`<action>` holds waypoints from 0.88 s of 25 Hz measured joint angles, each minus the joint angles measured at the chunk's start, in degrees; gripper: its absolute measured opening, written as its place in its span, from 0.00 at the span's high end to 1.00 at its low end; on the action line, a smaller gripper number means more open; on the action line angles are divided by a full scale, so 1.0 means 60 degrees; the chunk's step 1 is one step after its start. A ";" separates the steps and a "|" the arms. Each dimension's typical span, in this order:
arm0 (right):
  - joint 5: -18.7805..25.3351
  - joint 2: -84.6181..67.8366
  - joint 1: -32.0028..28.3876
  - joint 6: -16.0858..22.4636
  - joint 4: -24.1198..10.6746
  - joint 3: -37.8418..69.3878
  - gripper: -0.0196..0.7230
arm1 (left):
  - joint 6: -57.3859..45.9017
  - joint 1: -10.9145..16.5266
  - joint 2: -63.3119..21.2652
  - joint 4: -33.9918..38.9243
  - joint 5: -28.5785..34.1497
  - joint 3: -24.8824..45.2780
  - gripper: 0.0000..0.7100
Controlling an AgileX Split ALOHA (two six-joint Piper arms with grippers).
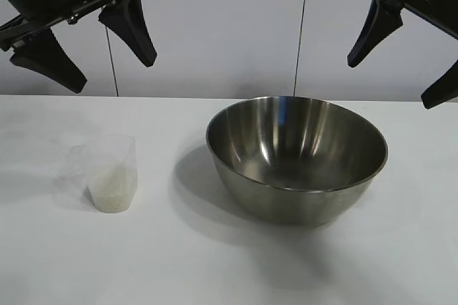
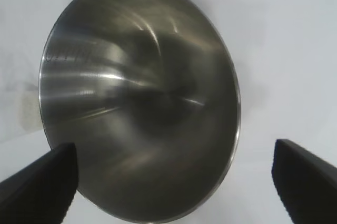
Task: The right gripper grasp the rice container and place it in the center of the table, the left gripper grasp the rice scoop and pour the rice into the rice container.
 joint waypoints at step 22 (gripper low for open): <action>-0.0295 0.0035 0.0000 -0.0362 -0.1686 0.0000 0.04 | 0.0009 0.0000 0.0000 -0.0007 0.0000 0.0000 0.02</action>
